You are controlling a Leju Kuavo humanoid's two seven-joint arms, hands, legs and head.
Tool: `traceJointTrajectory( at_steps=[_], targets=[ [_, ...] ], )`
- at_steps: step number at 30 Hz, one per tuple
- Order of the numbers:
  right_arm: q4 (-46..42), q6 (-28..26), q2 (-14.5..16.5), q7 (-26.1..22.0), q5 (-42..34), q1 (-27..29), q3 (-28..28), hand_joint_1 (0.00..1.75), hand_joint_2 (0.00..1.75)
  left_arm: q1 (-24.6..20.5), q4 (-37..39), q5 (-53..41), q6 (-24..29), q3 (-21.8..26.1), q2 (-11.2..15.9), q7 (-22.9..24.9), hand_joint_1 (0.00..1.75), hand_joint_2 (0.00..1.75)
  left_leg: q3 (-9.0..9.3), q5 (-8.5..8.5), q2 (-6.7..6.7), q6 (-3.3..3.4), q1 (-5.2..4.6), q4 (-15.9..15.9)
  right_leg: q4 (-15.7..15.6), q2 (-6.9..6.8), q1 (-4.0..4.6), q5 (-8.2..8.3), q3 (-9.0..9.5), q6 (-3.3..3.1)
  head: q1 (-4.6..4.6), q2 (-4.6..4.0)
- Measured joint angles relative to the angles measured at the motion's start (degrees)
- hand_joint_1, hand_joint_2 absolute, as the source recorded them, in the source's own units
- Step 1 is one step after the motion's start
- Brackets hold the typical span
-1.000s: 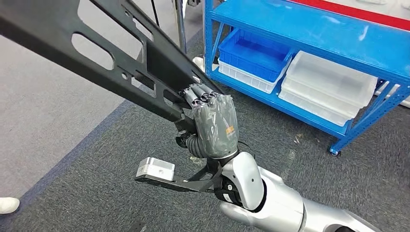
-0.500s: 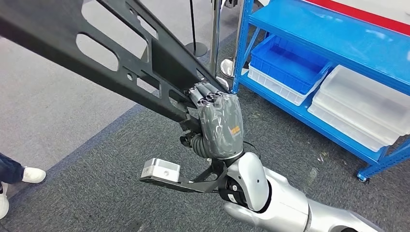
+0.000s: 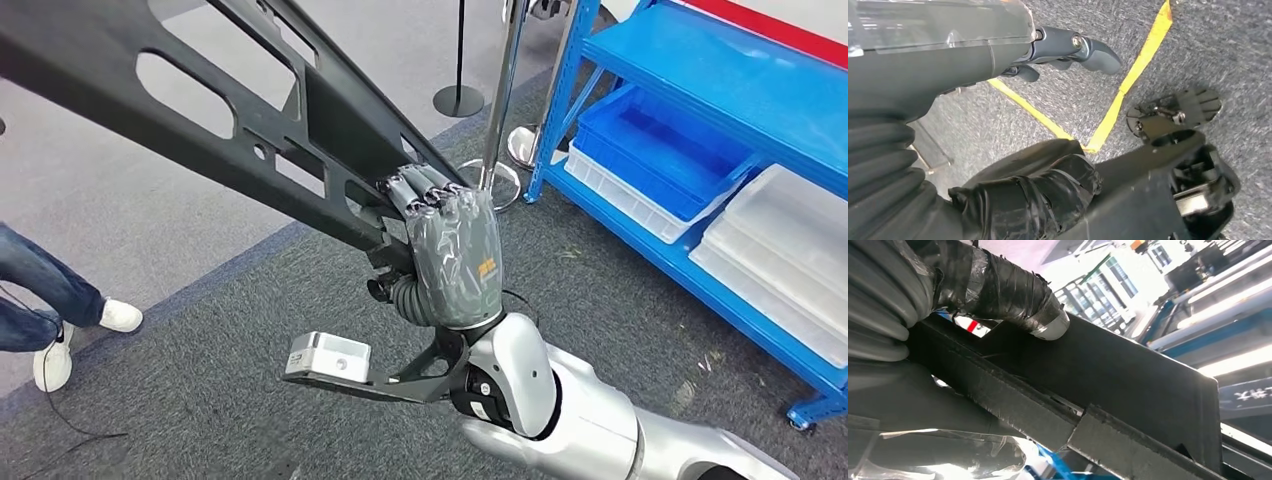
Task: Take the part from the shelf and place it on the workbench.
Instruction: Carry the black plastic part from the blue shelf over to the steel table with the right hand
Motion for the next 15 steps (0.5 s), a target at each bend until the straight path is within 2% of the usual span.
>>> traceJointTrajectory(
  at_steps=[1, 2, 4, 5, 8, 9, 11, 12, 13, 14, 15],
  targets=[
    [-0.09, -0.01, -0.02, 0.04, 0.13, 0.00, -0.02, 1.75, 1.75, 0.04, 0.00, 0.03, 0.02, 0.00, 0.03, -0.03, 0.00, 1.75, 0.13, 0.14, -0.73, 0.33, 0.10, -0.29, -0.13, -0.49, 0.08, -0.17, 0.21, 0.42, 0.00, 0.00],
    [-0.17, -0.01, -0.04, 0.08, 0.18, 0.01, -0.03, 1.75, 1.75, 0.19, 0.00, 0.08, 0.04, 0.00, 0.04, -0.04, 0.00, 1.75, 0.42, 0.29, -1.39, 0.65, 0.23, -0.72, 0.12, -0.17, 0.06, -0.54, 0.34, 0.82, 0.10, 0.00],
    [-0.32, -0.01, -0.08, 0.15, 0.19, -0.01, -0.04, 1.75, 1.75, 0.40, 0.00, 0.15, 0.08, 0.00, 0.06, -0.05, 0.00, 1.75, 1.10, 0.56, -2.29, 1.21, 0.64, -1.52, 1.33, 1.55, 0.04, -1.58, 0.11, 1.37, 0.29, 0.00],
    [-0.33, -0.01, -0.10, 0.15, 0.19, -0.02, -0.04, 1.75, 1.75, 0.46, 0.00, 0.19, 0.09, 0.00, 0.04, -0.06, 0.00, 1.75, 1.23, 0.57, -2.50, 1.33, 0.72, -1.67, 1.92, 2.58, -0.08, -1.94, -0.07, 1.43, 0.37, 0.00],
    [-0.37, -0.02, -0.10, 0.14, 0.20, -0.08, -0.05, 1.75, 1.75, 0.43, 0.00, 0.23, 0.09, 0.00, 0.04, -0.04, 0.00, 1.75, 1.27, 0.59, -2.65, 1.51, 0.74, -1.68, 3.28, 3.54, -0.09, -2.74, -0.69, 1.33, 0.37, 0.00],
    [-0.39, -0.04, -0.12, 0.14, 0.21, -0.09, -0.08, 1.75, 1.75, 0.38, 0.00, 0.24, 0.09, 0.00, 0.04, -0.03, 0.00, 1.75, 1.27, 0.60, -2.79, 1.62, 0.73, -1.67, 4.62, 4.15, -0.09, -3.41, -1.35, 1.27, 0.41, 0.00],
    [-0.41, -0.08, -0.43, 0.19, 0.28, 0.35, -0.12, 1.75, 1.75, 0.17, 0.00, 0.23, 0.13, 0.00, 0.03, -0.03, 0.00, 1.75, 1.23, 0.49, -4.72, 1.85, 0.70, -1.42, 11.25, 5.74, -0.09, -5.05, -5.29, 1.13, 0.51, 0.00],
    [-0.42, -0.09, -0.62, 0.23, 0.32, 0.57, -0.14, 1.75, 1.75, 0.11, 0.00, 0.23, 0.14, 0.00, 0.02, -0.03, 0.00, 1.75, 1.21, 0.35, -5.96, 1.85, 0.70, -1.18, 12.73, 6.29, -0.12, -4.65, -6.54, 1.09, 0.54, 0.00],
    [-0.43, -0.09, -0.80, 0.28, 0.38, 0.76, -0.14, 1.75, 1.75, 0.09, 0.00, 0.23, 0.16, 0.00, 0.02, -0.04, 0.00, 1.75, 1.20, 0.14, -7.32, 1.75, 0.73, -0.82, 12.27, 6.83, -0.21, -3.25, -6.90, 1.07, 0.55, 0.00],
    [-0.44, -0.09, -0.87, 0.30, 0.42, 0.73, -0.15, 1.75, 1.75, 0.13, 0.00, 0.23, 0.15, 0.00, 0.01, -0.07, 0.00, 1.75, 1.13, -0.11, -8.13, 1.53, 0.80, -0.38, 8.39, 7.69, -0.41, -1.06, -5.41, 1.07, 0.57, 0.00],
    [-0.47, -0.09, -0.92, 0.30, 0.46, 0.69, -0.15, 1.75, 1.75, 0.14, 0.00, 0.23, 0.15, 0.00, 0.01, -0.10, 0.00, 1.75, 0.92, -0.40, -8.89, 1.22, 0.81, 0.14, 4.94, 8.80, -0.57, 0.39, -3.98, 1.06, 0.55, 0.00]
  ],
)
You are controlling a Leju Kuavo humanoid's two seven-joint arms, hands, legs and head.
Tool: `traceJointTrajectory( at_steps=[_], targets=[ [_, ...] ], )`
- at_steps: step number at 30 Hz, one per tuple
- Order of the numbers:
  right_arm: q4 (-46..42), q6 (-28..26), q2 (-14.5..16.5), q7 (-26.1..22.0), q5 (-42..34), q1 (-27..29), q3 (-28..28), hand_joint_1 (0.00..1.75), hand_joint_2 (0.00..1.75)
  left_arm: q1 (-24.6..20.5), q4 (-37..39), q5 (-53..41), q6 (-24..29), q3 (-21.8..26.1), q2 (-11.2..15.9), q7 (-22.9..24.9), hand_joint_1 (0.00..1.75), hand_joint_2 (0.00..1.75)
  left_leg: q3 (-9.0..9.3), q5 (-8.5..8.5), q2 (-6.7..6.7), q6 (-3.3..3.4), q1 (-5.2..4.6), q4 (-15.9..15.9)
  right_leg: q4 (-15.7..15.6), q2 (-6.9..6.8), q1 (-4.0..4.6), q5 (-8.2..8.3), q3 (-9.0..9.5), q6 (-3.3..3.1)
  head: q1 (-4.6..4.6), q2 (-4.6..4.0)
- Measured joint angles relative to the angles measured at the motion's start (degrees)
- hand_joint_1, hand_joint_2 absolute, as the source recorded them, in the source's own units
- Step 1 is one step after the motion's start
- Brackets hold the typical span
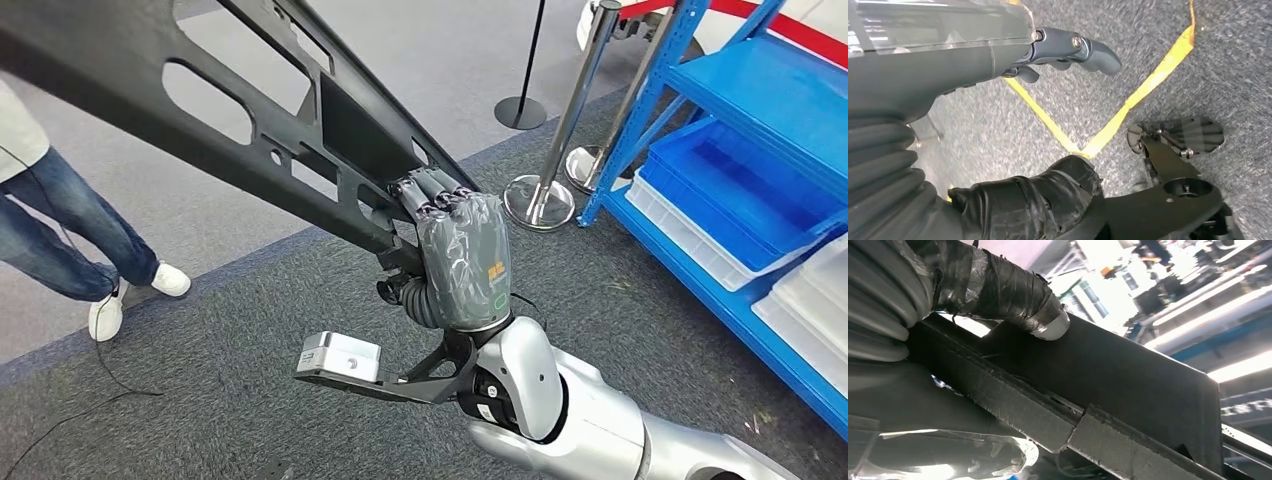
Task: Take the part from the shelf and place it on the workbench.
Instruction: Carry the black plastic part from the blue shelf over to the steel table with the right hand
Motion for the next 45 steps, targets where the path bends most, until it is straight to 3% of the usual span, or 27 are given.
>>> traceJointTrajectory(
  at_steps=[2, 4, 6, 8, 9, 11, 12, 13, 15, 17, 20, 22, 24, 26, 27, 28, 29, 31, 33, 35, 36, 37, 39, 41, 42, 43, 45],
  targets=[
    [-0.16, 0.01, -0.11, 0.00, 0.04, -0.02, -0.02, 1.75, 1.75, -0.05, 0.00, 0.00, 0.04, 0.00, 0.02, -0.08, 0.00, 1.75, -0.64, -0.33, -1.20, -0.64, 0.04, 0.76, -3.53, 1.39, -0.12, 0.93, 1.54, -0.23, -0.03, 0.00],
    [-0.31, 0.03, -0.17, 0.00, 0.04, -0.03, -0.04, 1.75, 1.75, 0.06, 0.00, -0.01, 0.08, 0.00, 0.07, -0.09, 0.00, 1.75, -1.18, -0.24, -2.14, -1.22, 0.19, 0.76, -3.72, 0.56, -0.03, 0.93, 1.73, -0.82, -0.05, 0.00],
    [-0.40, 0.07, -0.15, 0.00, 0.09, -0.12, -0.05, 1.75, 1.75, 0.23, 0.00, -0.12, 0.01, -0.01, 0.00, -0.07, 0.00, 1.75, -1.82, -0.78, -0.37, -1.78, 0.14, 1.78, -4.16, -0.61, -0.10, 1.12, 2.12, -1.53, -0.27, 0.00],
    [-0.56, 0.10, -0.15, 0.00, 0.26, -0.25, -0.09, 1.75, 1.75, 0.06, 0.00, -0.28, -0.09, -0.02, -0.10, -0.01, 0.00, 1.75, -3.97, -2.99, 3.22, -2.28, 0.09, 6.17, -4.54, -1.86, -0.05, 1.15, 2.51, -2.08, -0.60, 0.00],
    [-0.61, 0.13, -0.16, 0.00, 0.34, -0.26, -0.12, 1.75, 1.75, -0.13, 0.00, -0.33, -0.11, -0.02, -0.12, 0.01, 0.00, 1.75, -5.89, -4.53, 4.36, -2.51, 0.19, 9.73, -4.59, -2.59, 0.04, 1.06, 2.59, -2.26, -0.75, 0.00],
    [-0.62, 0.21, -0.21, 0.02, 0.39, -0.16, -0.15, 1.75, 1.75, -0.36, 0.00, -0.37, -0.11, -0.02, -0.14, 0.03, 0.00, 1.75, -8.96, -6.03, 5.07, -2.75, 0.44, 15.09, -4.57, -4.11, 0.14, 0.81, 2.66, -2.38, -0.76, 0.00],
    [-0.62, 0.28, -0.22, 0.04, 0.39, -0.10, -0.15, 1.75, 1.75, -0.38, 0.00, -0.39, -0.11, -0.02, -0.15, 0.03, 0.00, 1.75, -9.35, -5.55, 5.26, -2.79, 0.51, 15.53, -4.56, -4.92, 0.15, 0.65, 2.76, -2.35, -0.78, 0.00],
    [-0.62, 0.38, -0.23, 0.08, 0.39, -0.11, -0.15, 1.75, 1.75, -0.36, 0.00, -0.42, -0.11, -0.02, -0.13, 0.03, 0.00, 1.75, -8.30, -3.97, 5.53, -2.74, 0.53, 13.35, -4.56, -5.61, 0.15, 0.48, 2.94, -2.27, -0.79, 0.00],
    [-0.63, 0.58, -0.22, 0.18, 0.44, -0.26, -0.17, 1.75, 1.75, -0.47, 0.00, -0.50, -0.11, -0.02, -0.05, 0.03, 0.00, 1.75, -4.21, -0.50, 7.47, -2.38, 0.19, 5.65, -4.59, -6.89, 0.26, 0.06, 3.48, -1.90, -0.78, 0.00],
    [-0.64, 0.68, -0.22, 0.47, 0.56, -0.47, -0.31, 1.75, 1.75, -0.76, 0.00, -0.54, -0.19, -0.02, 0.01, 0.05, 0.00, 1.75, -1.69, 0.73, 8.97, -1.73, -0.41, 0.89, -4.70, -7.96, 0.54, -0.32, 3.92, -1.35, -0.71, 0.00],
    [-0.64, 0.80, -0.21, 0.76, 0.75, -0.64, -0.49, 1.75, 1.75, -0.70, 0.00, -0.53, -0.34, -0.02, 0.18, 0.09, 0.00, 1.75, -1.35, 0.67, 7.47, -0.79, -0.57, -0.02, -5.06, -9.15, 0.64, -0.76, 4.49, -0.41, -0.62, 0.00],
    [-0.63, 0.92, -0.19, 0.77, 0.98, -0.77, -0.54, 1.75, 1.75, -0.47, 0.00, -0.43, -0.40, -0.02, 0.26, 0.08, 0.00, 1.75, -0.81, 0.88, 6.27, -0.08, -0.26, -0.64, -3.19, -6.88, 0.53, -2.17, 3.97, 0.04, -0.46, 0.00],
    [-0.63, 1.01, -0.19, 0.78, 1.24, -0.80, -0.61, 1.75, 1.75, -0.49, 0.00, -0.20, -0.51, -0.02, 0.27, 0.01, 0.00, 1.75, -0.53, 0.93, 5.08, 0.51, -0.16, -0.88, 3.21, -3.51, 0.51, -5.28, 0.91, 0.05, -0.14, 0.00],
    [-0.62, 1.05, -0.22, 0.86, 1.36, -0.62, -0.66, 1.75, 1.75, -0.51, 0.00, 0.05, -0.61, -0.02, 0.27, -0.09, 0.00, 1.75, -0.53, 0.83, 3.56, 0.81, -0.25, -0.80, 10.08, -2.37, 0.56, -7.35, -3.07, -0.01, 0.03, 0.00],
    [-0.60, 1.04, -0.22, 0.89, 1.37, -0.54, -0.66, 1.75, 1.75, -0.45, 0.00, 0.19, -0.70, -0.02, 0.27, -0.15, 0.00, 1.75, -0.52, 0.77, 2.70, 0.84, -0.26, -0.70, 11.11, -2.24, 0.55, -6.89, -4.06, -0.04, 0.03, 0.00],
    [-0.57, 1.01, -0.22, 0.89, 1.37, -0.55, -0.66, 1.75, 1.75, -0.38, 0.00, 0.32, -0.83, -0.02, 0.27, -0.20, 0.00, 1.75, -0.50, 0.67, 1.82, 0.80, -0.24, -0.53, 9.87, -2.11, 0.51, -5.32, -3.98, -0.09, 0.03, 0.00],
    [-0.53, 0.95, -0.19, 0.84, 1.37, -0.66, -0.66, 1.75, 1.75, -0.31, 0.00, 0.45, -0.98, -0.02, 0.27, -0.25, 0.00, 1.75, -0.49, 0.52, 0.93, 0.67, -0.18, -0.26, 6.60, -1.73, 0.42, -2.99, -2.84, -0.16, 0.04, 0.00],
    [-0.34, 0.79, -0.01, 0.72, 1.37, -1.00, -0.66, 1.75, 1.75, -0.29, 0.00, 0.60, -1.26, -0.02, 0.29, -0.32, 0.00, 1.75, -0.79, 0.07, -0.70, 0.16, -0.08, 0.54, -0.67, 0.60, 0.06, 0.38, 0.16, -0.26, 0.01, 0.00],
    [-0.05, 0.61, 0.28, 0.68, 1.37, -1.24, -0.66, 1.75, 1.75, -0.34, 0.00, 0.62, -1.39, -0.02, 0.39, -0.39, 0.00, 1.75, -1.39, -0.10, -2.06, -0.57, 0.10, 0.99, -3.69, 2.02, 0.02, 0.95, 1.54, -0.35, -0.02, 0.00],
    [0.31, 0.48, 0.64, 0.67, 1.34, -1.48, -0.66, 1.75, 1.75, -0.15, 0.00, 0.63, -1.42, -0.02, 0.52, -0.41, 0.00, 1.75, -1.82, 0.08, -3.17, -1.32, 0.41, 0.83, -4.06, 0.90, 0.20, 1.05, 1.81, -0.83, -0.01, 0.00],
    [0.51, 0.44, 0.89, 0.68, 1.28, -1.63, -0.66, 1.75, 1.75, 0.03, 0.00, 0.63, -1.45, -0.02, 0.56, -0.41, 0.00, 1.75, -1.99, -0.02, -2.48, -1.61, 0.40, 1.05, -4.33, 0.24, 0.20, 1.16, 2.05, -1.17, -0.04, 0.00],
    [0.66, 0.39, 1.14, 0.68, 1.21, -1.79, -0.66, 1.75, 1.75, 0.17, 0.00, 0.62, -1.49, -0.03, 0.58, -0.40, 0.00, 1.75, -2.48, -0.52, -0.92, -1.86, 0.32, 1.98, -4.67, -0.46, 0.16, 1.27, 2.32, -1.50, -0.25, 0.00],
    [0.86, 0.24, 1.48, 0.68, 1.09, -2.03, -0.66, 1.75, 1.75, 0.18, 0.00, 0.62, -1.55, -0.04, 0.64, -0.37, 0.00, 1.75, -4.81, -2.78, 3.22, -2.30, 0.20, 6.63, -5.09, -1.86, 0.28, 1.27, 2.80, -2.00, -0.60, 0.00],
    [1.07, 0.12, 1.52, 0.68, 1.04, -2.07, -0.66, 1.75, 1.75, -0.01, 0.00, 0.62, -1.55, -0.04, 0.71, -0.31, 0.00, 1.75, -8.28, -5.08, 4.87, -2.69, 0.44, 12.80, -5.13, -3.44, 0.49, 1.04, 2.99, -2.30, -0.73, 0.00],
    [1.23, 0.11, 1.52, 0.69, 1.03, -2.03, -0.66, 1.75, 1.75, -0.05, 0.00, 0.62, -1.55, -0.04, 0.73, -0.24, 0.00, 1.75, -9.31, -5.21, 5.10, -2.79, 0.54, 14.41, -5.11, -4.26, 0.56, 0.89, 3.05, -2.34, -0.75, 0.00],
    [1.40, 0.12, 1.52, 0.70, 1.02, -2.00, -0.66, 1.75, 1.75, -0.03, 0.00, 0.61, -1.55, -0.04, 0.74, -0.16, 0.00, 1.75, -9.37, -4.42, 5.25, -2.82, 0.59, 14.18, -5.08, -5.09, 0.60, 0.73, 3.13, -2.34, -0.75, 0.00],
    [1.59, 0.15, 1.55, 0.72, 1.02, -1.98, -0.66, 1.75, 1.75, 0.07, 0.00, 0.58, -1.56, -0.04, 0.81, 0.02, 0.00, 1.75, -6.18, -1.03, 6.13, -2.67, 0.57, 7.95, -5.02, -6.55, 0.63, 0.32, 3.50, -2.12, -0.76, 0.00]
  ],
)
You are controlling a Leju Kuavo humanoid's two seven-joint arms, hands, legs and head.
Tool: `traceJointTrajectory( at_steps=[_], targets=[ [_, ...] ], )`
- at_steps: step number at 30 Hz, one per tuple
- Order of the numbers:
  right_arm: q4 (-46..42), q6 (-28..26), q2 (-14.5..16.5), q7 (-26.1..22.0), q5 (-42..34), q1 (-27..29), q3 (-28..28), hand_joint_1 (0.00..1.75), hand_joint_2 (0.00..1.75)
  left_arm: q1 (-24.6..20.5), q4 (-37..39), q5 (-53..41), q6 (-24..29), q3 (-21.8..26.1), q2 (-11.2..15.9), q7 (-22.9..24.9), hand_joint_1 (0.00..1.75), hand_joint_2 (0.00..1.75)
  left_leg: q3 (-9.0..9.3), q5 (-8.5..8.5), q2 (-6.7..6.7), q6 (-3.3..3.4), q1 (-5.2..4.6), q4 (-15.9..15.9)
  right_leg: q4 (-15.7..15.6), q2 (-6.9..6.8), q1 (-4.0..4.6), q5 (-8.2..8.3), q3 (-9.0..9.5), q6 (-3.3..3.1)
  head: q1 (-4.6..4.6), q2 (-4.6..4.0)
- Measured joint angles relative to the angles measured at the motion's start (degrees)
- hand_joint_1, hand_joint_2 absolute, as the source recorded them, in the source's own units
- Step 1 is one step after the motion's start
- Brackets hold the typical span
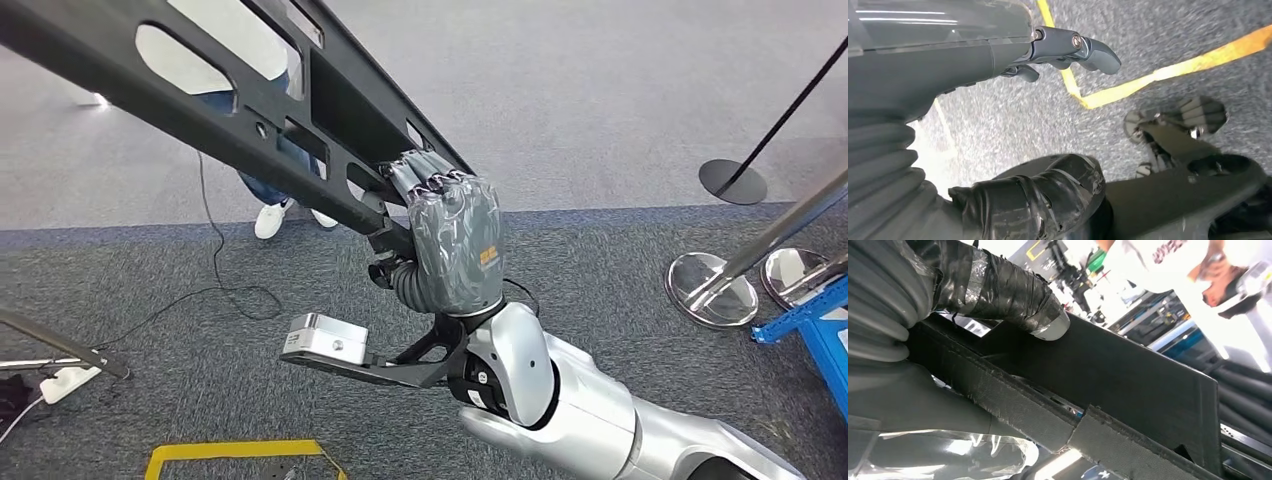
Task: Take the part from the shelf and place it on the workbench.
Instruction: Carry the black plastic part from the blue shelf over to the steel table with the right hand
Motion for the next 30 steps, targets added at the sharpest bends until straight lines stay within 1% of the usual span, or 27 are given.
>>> traceJointTrajectory(
  at_steps=[2, 3, 5, 6, 7, 8, 9, 10, 11, 12, 13, 14, 15, 16, 17, 18, 19, 21, 22, 23, 24, 25, 26, 27, 28, 29, 30],
  targets=[
    [0.03, 0.07, 0.07, 0.00, 0.00, -0.04, 0.00, 1.75, 1.75, -0.03, 0.00, -0.05, -0.01, 0.00, 0.09, 0.09, 0.00, 1.75, 3.50, 1.96, 1.63, 0.57, -0.48, -6.21, -0.18, -1.14, 0.18, -0.38, 0.50, 0.44, 0.04, 0.00],
    [0.03, 0.12, 0.10, -0.01, 0.01, -0.07, -0.01, 1.75, 1.75, -0.10, 0.00, -0.07, -0.02, 0.00, 0.13, 0.14, 0.00, 1.75, 4.25, 2.07, 2.07, 0.93, -0.76, -7.60, -0.30, -1.56, 0.27, -0.51, 0.70, 0.74, 0.05, 0.00],
    [0.04, 0.33, 0.13, -0.01, 0.03, -0.10, -0.01, 1.75, 1.75, -0.16, 0.00, -0.09, -0.01, 0.00, 0.20, 0.21, 0.00, 1.75, 4.40, 1.98, 1.44, 1.65, -1.12, -7.99, -0.63, -2.46, 0.32, -0.68, 1.09, 1.39, 0.08, 0.00],
    [0.04, 0.41, 0.15, 0.02, 0.08, -0.10, -0.01, 1.75, 1.75, -0.05, 0.00, -0.09, -0.01, 0.00, 0.24, 0.25, 0.00, 1.75, 4.59, 2.06, 0.86, 2.01, -0.97, -8.23, -0.63, -2.39, 0.21, -0.84, 1.23, 1.75, 0.09, 0.00],
    [0.03, 0.46, 0.17, 0.05, 0.15, -0.10, -0.01, 1.75, 1.75, 0.06, 0.00, -0.09, 0.01, 0.00, 0.28, 0.20, 0.00, 1.75, 4.90, 2.13, 0.29, 2.34, -0.80, -8.55, -0.14, -1.44, 0.09, -1.26, 1.19, 2.05, 0.15, 0.00],
    [0.01, 0.40, 0.19, 0.08, 0.28, -0.12, -0.04, 1.75, 1.75, 0.14, 0.00, -0.09, 0.02, 0.00, 0.30, 0.09, 0.00, 1.75, 5.24, 2.23, -0.23, 2.67, -0.63, -8.89, 1.36, -0.02, 0.01, -2.14, 0.61, 2.26, 0.26, 0.00],
    [-0.04, 0.31, 0.18, 0.10, 0.42, -0.11, -0.09, 1.75, 1.75, 0.15, 0.00, -0.08, 0.04, 0.00, 0.31, -0.09, 0.00, 1.75, 5.54, 2.30, -0.71, 2.99, -0.44, -9.12, 4.16, 1.74, -0.08, -3.54, -0.73, 2.37, 0.42, 0.00],
    [-0.08, 0.24, 0.14, 0.11, 0.53, -0.04, -0.13, 1.75, 1.75, 0.07, 0.00, -0.06, 0.06, 0.00, 0.30, -0.31, 0.00, 1.75, 5.62, 2.26, -1.27, 3.20, -0.51, -9.15, 7.94, 3.15, -0.06, -5.18, -2.69, 2.36, 0.55, 0.00],
    [-0.12, 0.18, 0.06, 0.13, 0.63, 0.09, -0.18, 1.75, 1.75, -0.03, 0.00, -0.04, 0.09, 0.00, 0.29, -0.55, 0.00, 1.75, 5.64, 2.22, -1.90, 3.41, -0.57, -9.11, 11.81, 3.77, -0.04, -6.58, -4.91, 2.34, 0.64, 0.00],
    [-0.15, 0.17, -0.03, 0.19, 0.69, 0.27, -0.21, 1.75, 1.75, -0.11, 0.00, -0.01, 0.12, 0.00, 0.28, -0.78, 0.00, 1.75, 5.64, 2.15, -2.65, 3.53, -0.61, -9.04, 14.69, 4.08, -0.04, -7.22, -6.76, 2.32, 0.68, 0.00],
    [-0.16, 0.18, -0.12, 0.28, 0.77, 0.45, -0.21, 1.75, 1.75, -0.13, 0.00, 0.01, 0.15, 0.00, 0.27, -0.94, 0.00, 1.75, 5.65, 2.07, -3.48, 3.54, -0.65, -8.93, 15.67, 4.23, -0.03, -6.77, -7.77, 2.28, 0.68, 0.00],
    [-0.20, 0.19, -0.20, 0.37, 0.89, 0.57, -0.22, 1.75, 1.75, -0.13, 0.00, 0.02, 0.17, 0.00, 0.26, -1.06, 0.00, 1.75, 5.66, 1.97, -4.31, 3.51, -0.66, -8.76, 14.39, 4.41, -0.04, -5.25, -7.64, 2.18, 0.69, 0.00],
    [-0.32, 0.16, -0.25, 0.46, 1.05, 0.63, -0.22, 1.75, 1.75, -0.10, 0.00, 0.03, 0.20, 0.00, 0.23, -1.11, 0.00, 1.75, 5.67, 1.83, -5.15, 3.40, -0.65, -8.51, 11.16, 4.96, -0.07, -2.98, -6.51, 2.03, 0.70, 0.00],
    [-0.45, 0.11, -0.28, 0.50, 1.23, 0.64, -0.24, 1.75, 1.75, -0.08, 0.00, 0.04, 0.23, 0.00, 0.16, -1.12, 0.00, 1.75, 5.59, 1.65, -5.96, 3.24, -0.59, -8.21, 7.22, 6.30, -0.16, -0.96, -4.95, 1.83, 0.69, 0.00],
    [-0.63, 0.02, -0.30, 0.50, 1.38, 0.64, -0.26, 1.75, 1.75, -0.10, 0.00, 0.05, 0.28, 0.00, 0.10, -1.10, 0.00, 1.75, 5.43, 1.43, -6.74, 3.00, -0.63, -7.82, 3.75, 7.60, -0.29, 0.46, -3.43, 1.74, 0.65, 0.00],
    [-0.79, -0.07, -0.32, 0.49, 1.50, 0.65, -0.30, 1.75, 1.75, -0.13, 0.00, 0.06, 0.33, 0.00, 0.04, -1.09, 0.00, 1.75, 5.20, 1.27, -7.39, 2.71, -0.58, -7.53, 1.42, 8.52, -0.33, 1.17, -2.35, 1.69, 0.63, 0.00],
    [-0.88, -0.14, -0.33, 0.47, 1.58, 0.65, -0.32, 1.75, 1.75, -0.12, 0.00, 0.07, 0.38, 0.00, 0.01, -1.08, 0.00, 1.75, 4.96, 1.19, -8.01, 2.34, -0.46, -7.40, 0.50, 8.95, -0.29, 1.15, -1.87, 1.62, 0.63, 0.00],
    [-1.03, -0.15, -0.34, 0.43, 1.66, 0.63, -0.36, 1.75, 1.75, 0.09, 0.00, 0.11, 0.49, 0.00, 0.02, -1.06, 0.00, 1.75, 4.68, 1.26, -8.90, 1.58, -0.17, -7.54, 0.06, 7.67, -0.13, 1.25, -1.50, 1.20, 0.73, 0.00],
    [-1.11, -0.10, -0.31, 0.41, 1.67, 0.60, -0.37, 1.75, 1.75, 0.25, 0.00, 0.15, 0.53, 0.00, -0.02, -1.06, 0.00, 1.75, 4.52, 1.09, -8.12, 1.26, -0.17, -7.31, -0.32, 7.02, -0.16, 1.39, -1.21, 0.85, 0.69, 0.00],
    [-1.20, -0.06, -0.27, 0.39, 1.64, 0.52, -0.38, 1.75, 1.75, 0.35, 0.00, 0.20, 0.55, 0.00, -0.05, -1.04, 0.00, 1.75, 4.07, 0.55, -6.67, 1.01, -0.24, -6.41, -0.76, 6.29, -0.22, 1.55, -0.88, 0.51, 0.57, 0.00],
    [-1.27, -0.03, -0.23, 0.34, 1.58, 0.39, -0.39, 1.75, 1.75, 0.33, 0.00, 0.24, 0.56, 0.00, -0.10, -1.03, 0.00, 1.75, 3.08, -0.56, -4.76, 0.79, -0.29, -4.38, -1.16, 5.52, -0.27, 1.66, -0.57, 0.25, 0.44, 0.00],
    [-1.31, -0.02, -0.20, 0.27, 1.50, 0.26, -0.40, 1.75, 1.75, 0.22, 0.00, 0.30, 0.54, 0.00, -0.14, -1.03, 0.00, 1.75, 1.48, -2.12, -2.85, 0.54, -0.29, -1.20, -1.33, 4.73, -0.15, 1.64, -0.38, 0.09, 0.31, 0.00],
    [-1.31, -0.02, -0.20, 0.22, 1.42, 0.17, -0.41, 1.75, 1.75, 0.07, 0.00, 0.35, 0.55, 0.00, -0.15, -1.03, 0.00, 1.75, -0.48, -3.69, -1.87, 0.31, -0.19, 2.47, -1.38, 3.87, -0.04, 1.56, -0.31, -0.04, 0.26, 0.00],
    [-1.28, -0.03, -0.19, 0.16, 1.35, 0.13, -0.42, 1.75, 1.75, -0.04, 0.00, 0.40, 0.55, 0.00, -0.15, -1.04, 0.00, 1.75, -2.26, -4.80, -1.36, 0.11, -0.09, 5.67, -1.37, 2.98, 0.05, 1.45, -0.29, -0.11, 0.25, 0.00],
    [-1.26, -0.04, -0.19, 0.12, 1.28, 0.15, -0.42, 1.75, 1.75, -0.04, 0.00, 0.46, 0.55, 0.00, -0.15, -1.04, 0.00, 1.75, -3.26, -5.01, -1.11, -0.02, -0.02, 7.32, -1.36, 2.09, 0.10, 1.31, -0.26, -0.14, 0.25, 0.00],
    [-1.21, -0.06, -0.18, 0.08, 1.23, 0.15, -0.42, 1.75, 1.75, 0.03, 0.00, 0.48, 0.55, 0.00, -0.14, -1.04, 0.00, 1.75, -3.05, -4.12, -0.92, -0.08, 0.00, 6.69, -1.35, 1.27, 0.12, 1.17, -0.18, -0.11, 0.25, 0.00],
    [-1.16, -0.09, -0.14, 0.02, 1.15, 0.10, -0.42, 1.75, 1.75, 0.13, 0.00, 0.49, 0.55, 0.00, -0.13, -1.02, 0.00, 1.75, -1.69, -2.46, -0.56, -0.07, 0.01, 4.04, -1.34, 0.53, 0.13, 1.00, -0.04, -0.03, 0.25, 0.00]
  ],
)
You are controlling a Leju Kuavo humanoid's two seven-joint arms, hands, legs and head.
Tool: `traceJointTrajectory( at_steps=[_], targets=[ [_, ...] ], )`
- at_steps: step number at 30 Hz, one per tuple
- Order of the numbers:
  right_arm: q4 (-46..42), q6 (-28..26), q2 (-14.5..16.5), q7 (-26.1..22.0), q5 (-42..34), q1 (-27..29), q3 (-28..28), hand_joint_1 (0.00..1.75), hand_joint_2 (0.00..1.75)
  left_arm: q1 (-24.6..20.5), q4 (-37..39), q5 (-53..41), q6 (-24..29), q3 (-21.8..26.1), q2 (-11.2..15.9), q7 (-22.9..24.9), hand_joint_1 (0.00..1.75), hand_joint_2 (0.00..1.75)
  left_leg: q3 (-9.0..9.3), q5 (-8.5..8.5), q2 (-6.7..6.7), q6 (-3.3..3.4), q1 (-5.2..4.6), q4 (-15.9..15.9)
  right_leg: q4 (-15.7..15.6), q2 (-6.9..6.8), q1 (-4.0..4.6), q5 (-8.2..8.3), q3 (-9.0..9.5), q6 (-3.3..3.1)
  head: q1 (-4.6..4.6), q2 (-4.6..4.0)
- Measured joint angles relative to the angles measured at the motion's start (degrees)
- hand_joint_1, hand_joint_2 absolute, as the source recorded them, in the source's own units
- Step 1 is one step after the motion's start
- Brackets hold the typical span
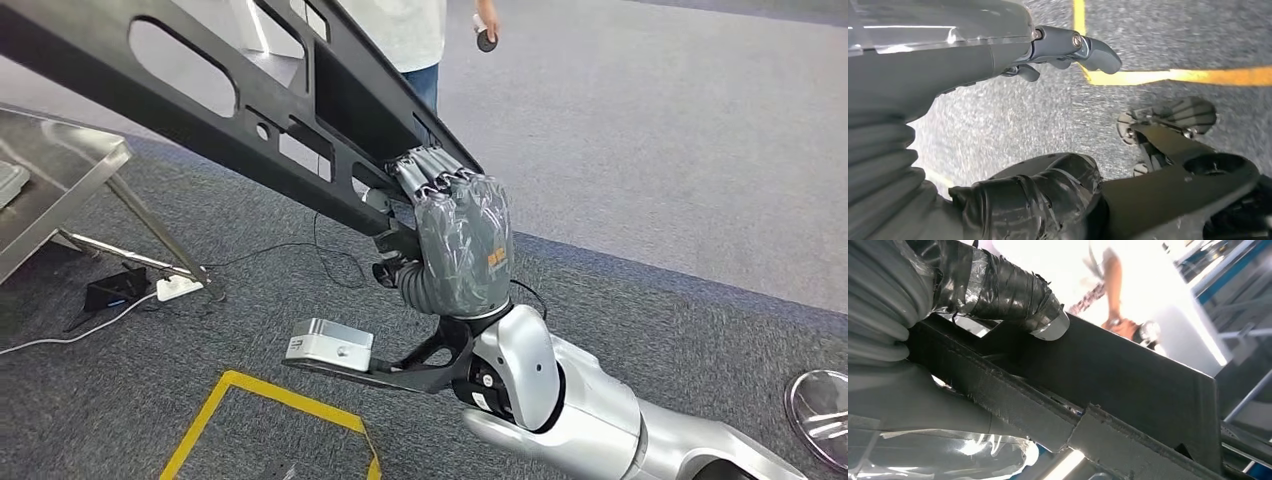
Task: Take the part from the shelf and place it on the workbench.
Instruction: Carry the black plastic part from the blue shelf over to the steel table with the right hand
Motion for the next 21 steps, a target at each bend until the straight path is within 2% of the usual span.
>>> traceJointTrajectory(
  at_steps=[2, 4, 6, 7, 9, 11, 12, 13, 14, 15, 16, 18, 19, 20, 21],
  targets=[
    [0.19, -0.05, 0.15, -0.15, -0.15, -0.22, 0.00, 1.75, 1.75, 0.05, 0.00, 0.01, 0.00, 0.00, 0.05, 0.08, 0.00, 1.75, 4.35, 3.23, 2.16, 0.36, -0.34, -7.84, 0.02, -1.35, 0.17, -0.45, 0.47, 0.36, 0.00, 0.00],
    [0.40, -0.08, 0.31, -0.37, -0.22, -0.49, 0.00, 1.75, 1.75, -0.12, 0.00, 0.01, 0.01, 0.00, 0.09, 0.18, 0.00, 1.75, 6.66, 4.18, 3.60, 1.22, -0.90, -12.07, 0.02, -2.42, 0.43, -0.89, 0.87, 0.89, 0.08, 0.00],
    [0.58, -0.08, 0.45, -0.65, -0.26, -0.63, 0.00, 1.75, 1.75, -0.13, 0.00, 0.01, 0.02, 0.00, 0.15, 0.30, 0.00, 1.75, 6.73, 4.00, 2.60, 2.12, -1.18, -12.40, -0.10, -3.45, 0.51, -1.22, 1.27, 1.53, 0.14, 0.00],
    [0.67, -0.08, 0.55, -0.75, -0.27, -0.67, -0.01, 1.75, 1.75, -0.01, 0.00, 0.01, 0.03, 0.00, 0.19, 0.36, 0.00, 1.75, 6.94, 4.01, 1.95, 2.46, -1.08, -12.58, -0.02, -3.25, 0.39, -1.48, 1.43, 1.91, 0.13, 0.00],
    [0.80, -0.10, 0.73, -0.81, -0.29, -0.83, -0.02, 1.75, 1.75, 0.08, 0.00, 0.00, 0.03, 0.00, 0.27, 0.36, 0.00, 1.75, 7.50, 4.12, 0.74, 3.17, -0.77, -13.04, 2.53, -0.45, 0.15, -3.15, 0.54, 2.45, 0.25, 0.00],
    [0.97, -0.12, 0.78, -0.82, -0.29, -0.94, -0.05, 1.75, 1.75, -0.20, 0.00, -0.01, -0.01, 0.00, 0.27, 0.25, 0.00, 1.75, 7.72, 4.14, -0.49, 3.72, -0.66, -13.14, 9.29, 2.80, -0.02, -6.17, -2.92, 2.54, 0.50, 0.00],
    [1.11, -0.12, 0.76, -0.81, -0.30, -0.94, -0.06, 1.75, 1.75, -0.39, 0.00, -0.03, -0.02, 0.00, 0.27, 0.16, 0.00, 1.75, 7.72, 4.11, -1.23, 3.89, -0.69, -13.08, 12.96, 3.33, -0.01, -7.34, -5.06, 2.54, 0.61, 0.00],
    [1.30, -0.09, 0.74, -0.78, -0.32, -0.91, -0.07, 1.75, 1.75, -0.51, 0.00, -0.04, -0.03, 0.00, 0.27, 0.10, 0.00, 1.75, 7.72, 4.06, -2.06, 3.97, -0.72, -13.01, 15.41, 3.56, -0.03, -7.67, -6.70, 2.56, 0.64, 0.00],
    [1.49, -0.05, 0.70, -0.75, -0.37, -0.90, -0.07, 1.75, 1.75, -0.56, 0.00, -0.08, -0.06, 0.00, 0.26, 0.07, 0.00, 1.75, 7.72, 3.98, -2.94, 4.01, -0.73, -12.92, 16.15, 3.65, -0.07, -7.10, -7.59, 2.56, 0.65, 0.00],
    [1.63, -0.02, 0.66, -0.72, -0.42, -0.93, -0.07, 1.75, 1.75, -0.55, 0.00, -0.17, -0.09, 0.00, 0.25, 0.07, 0.00, 1.75, 7.73, 3.90, -3.76, 3.99, -0.72, -12.77, 14.99, 3.70, -0.12, -5.72, -7.51, 2.52, 0.66, 0.00],
    [1.72, 0.02, 0.63, -0.69, -0.49, -0.99, -0.08, 1.75, 1.75, -0.52, 0.00, -0.26, -0.14, 0.00, 0.21, 0.13, 0.00, 1.75, 7.75, 3.77, -4.64, 3.88, -0.67, -12.56, 11.76, 4.03, -0.22, -3.52, -6.35, 2.42, 0.66, 0.00],
    [1.74, 0.06, 0.62, -0.69, -0.61, -1.08, -0.09, 1.75, 1.75, -0.49, 0.00, -0.43, -0.18, -0.01, 0.10, 0.21, 0.00, 1.75, 7.56, 3.41, -6.24, 3.40, -0.51, -11.97, 4.65, 6.34, -0.49, -0.41, -3.38, 2.21, 0.62, 0.00],
    [1.72, 0.09, 0.62, -0.69, -0.66, -1.11, -0.10, 1.75, 1.75, -0.52, 0.00, -0.44, -0.19, -0.02, 0.05, 0.22, 0.00, 1.75, 7.33, 3.27, -6.93, 3.08, -0.40, -11.72, 2.18, 7.54, -0.59, 0.40, -2.24, 2.14, 0.62, 0.00],
    [1.70, 0.13, 0.62, -0.68, -0.71, -1.11, -0.11, 1.75, 1.75, -0.54, 0.00, -0.44, -0.18, -0.02, 0.03, 0.14, 0.00, 1.75, 7.07, 3.22, -7.50, 2.70, -0.24, -11.59, 1.31, 8.31, -0.54, 0.33, -1.81, 2.04, 0.61, 0.00],
    [1.70, 0.17, 0.62, -0.63, -0.75, -1.10, -0.12, 1.75, 1.75, -0.51, 0.00, -0.44, -0.16, -0.02, 0.03, 0.04, 0.00, 1.75, 6.83, 3.29, -8.08, 2.27, -0.07, -11.62, 1.17, 8.38, -0.40, 0.30, -1.71, 1.87, 0.63, 0.00]
  ],
)
